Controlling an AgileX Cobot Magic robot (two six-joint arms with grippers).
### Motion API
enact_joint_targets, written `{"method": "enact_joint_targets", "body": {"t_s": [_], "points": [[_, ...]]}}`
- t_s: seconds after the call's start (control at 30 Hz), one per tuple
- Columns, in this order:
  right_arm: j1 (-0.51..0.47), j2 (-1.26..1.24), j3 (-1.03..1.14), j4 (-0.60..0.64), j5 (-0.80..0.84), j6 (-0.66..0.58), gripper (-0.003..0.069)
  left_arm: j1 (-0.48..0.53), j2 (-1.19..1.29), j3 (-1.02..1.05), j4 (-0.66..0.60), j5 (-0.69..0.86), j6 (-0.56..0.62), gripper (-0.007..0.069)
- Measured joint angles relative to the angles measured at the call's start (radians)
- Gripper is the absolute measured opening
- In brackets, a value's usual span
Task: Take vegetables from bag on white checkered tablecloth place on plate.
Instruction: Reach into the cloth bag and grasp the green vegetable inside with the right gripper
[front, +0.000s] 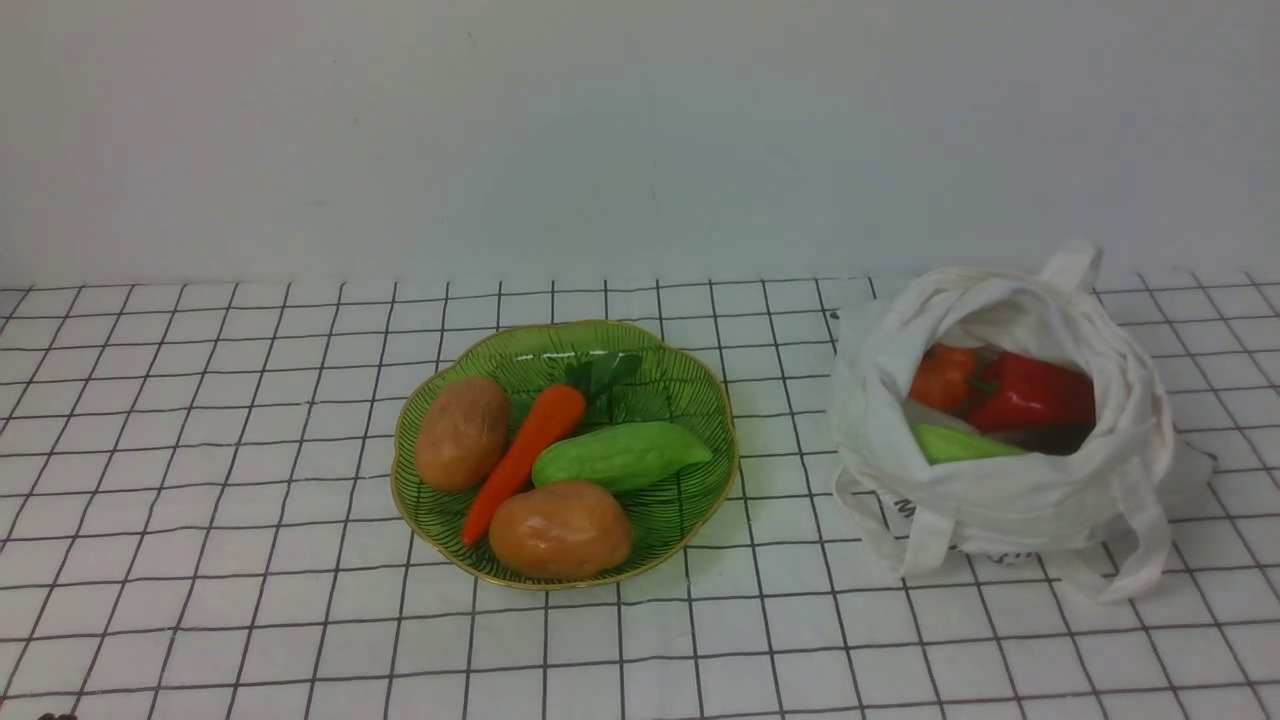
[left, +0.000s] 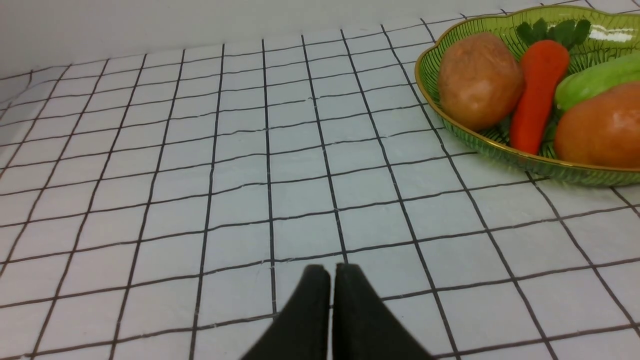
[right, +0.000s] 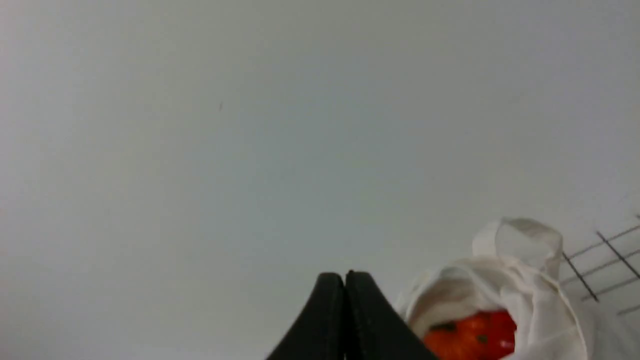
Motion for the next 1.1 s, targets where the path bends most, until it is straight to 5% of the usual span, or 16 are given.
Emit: {"method": "enact_joint_targets", "body": {"t_s": [0.2, 0.37, 0.6, 0.9, 1.0, 1.1], "points": [[0.004, 0.447, -0.357, -0.058, 0.461, -0.191, -0.0014, 0.0, 0.0, 0.0, 0.0, 0.0, 0.0, -0.0008], [0.006, 0.805, -0.61, -0.058, 0.671, -0.419, -0.0014, 0.0, 0.0, 0.0, 0.0, 0.0, 0.0, -0.0008], [0.009, 1.11, -0.852, -0.052, 0.755, -0.566, -0.0014, 0.0, 0.0, 0.0, 0.0, 0.0, 0.0, -0.0008], [0.132, 1.361, -0.962, -0.07, 0.725, -0.652, -0.0003, 0.0, 0.0, 0.0, 0.0, 0.0, 0.0, -0.0008], [0.146, 1.412, -0.962, -0.108, 0.692, -0.652, 0.0018, 0.0, 0.0, 0.0, 0.0, 0.0, 0.0, -0.0008], [0.147, 1.481, -0.962, -0.173, 0.666, -0.651, 0.0116, 0.0, 0.0, 0.0, 0.0, 0.0, 0.0, -0.0008]]}}
